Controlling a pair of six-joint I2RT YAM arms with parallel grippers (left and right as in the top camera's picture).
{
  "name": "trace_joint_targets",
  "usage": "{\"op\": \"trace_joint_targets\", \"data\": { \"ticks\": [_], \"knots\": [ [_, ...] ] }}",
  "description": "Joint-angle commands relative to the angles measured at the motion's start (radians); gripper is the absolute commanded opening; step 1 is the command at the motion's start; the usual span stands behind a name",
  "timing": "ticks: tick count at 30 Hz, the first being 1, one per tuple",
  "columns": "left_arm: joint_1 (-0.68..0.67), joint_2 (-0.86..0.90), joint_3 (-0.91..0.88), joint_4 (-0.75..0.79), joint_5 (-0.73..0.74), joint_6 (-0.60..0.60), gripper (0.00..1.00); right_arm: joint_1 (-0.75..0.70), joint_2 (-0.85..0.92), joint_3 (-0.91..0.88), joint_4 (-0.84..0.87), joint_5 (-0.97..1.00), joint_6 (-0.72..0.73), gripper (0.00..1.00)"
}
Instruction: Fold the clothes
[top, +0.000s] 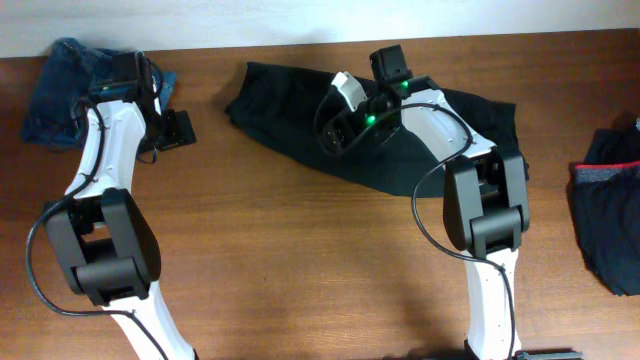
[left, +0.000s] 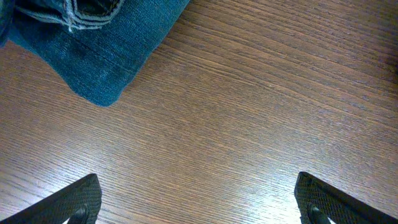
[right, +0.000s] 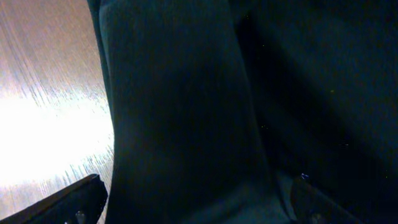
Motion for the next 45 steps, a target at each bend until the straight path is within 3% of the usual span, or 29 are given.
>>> {"op": "trace_joint_targets", "data": {
  "ticks": [1,6,21,34,35,36,37,38,42,45],
  "knots": [
    [0.002,0.011,0.014,-0.002,0.011,-0.009,0.99,0.005,0.025,0.012,-0.003,-0.030,-0.022,0.96],
    [0.002,0.011,0.014,-0.002,0.011,-0.009,0.99,0.005,0.026,0.002,-0.002,-0.050,-0.023,0.89],
    [0.002,0.012,0.014,0.006,0.011,-0.009,0.99,0.005,0.089,0.002,0.003,-0.078,-0.010,0.86],
    [0.002,0.012,0.014,0.005,0.011,-0.009,0.99,0.002,0.089,0.173,-0.071,-0.070,0.016,0.63],
    [0.002,0.012,0.014,0.005,0.011,-0.009,0.99,0.002,0.089,0.181,-0.076,-0.070,0.016,0.59],
    [0.002,0.012,0.014,0.005,0.011,-0.009,0.99,0.002,0.089,0.183,-0.079,-0.070,0.016,0.48],
    [0.002,0.012,0.014,0.006,0.011,-0.009,0.99,0.002,0.089,0.183,-0.083,-0.070,0.016,0.28],
    [0.002,0.012,0.014,0.006,0.011,-0.009,0.99,0.002,0.089,0.183,-0.093,-0.069,0.016,0.24],
    [0.002,0.013,0.014,0.006,0.011,-0.009,0.99,0.003,0.089,0.183,-0.132,0.008,0.016,0.46],
    [0.002,0.013,0.014,0.005,0.011,-0.009,0.99,0.003,0.091,0.173,-0.148,0.051,0.016,0.51]
  ]
}}
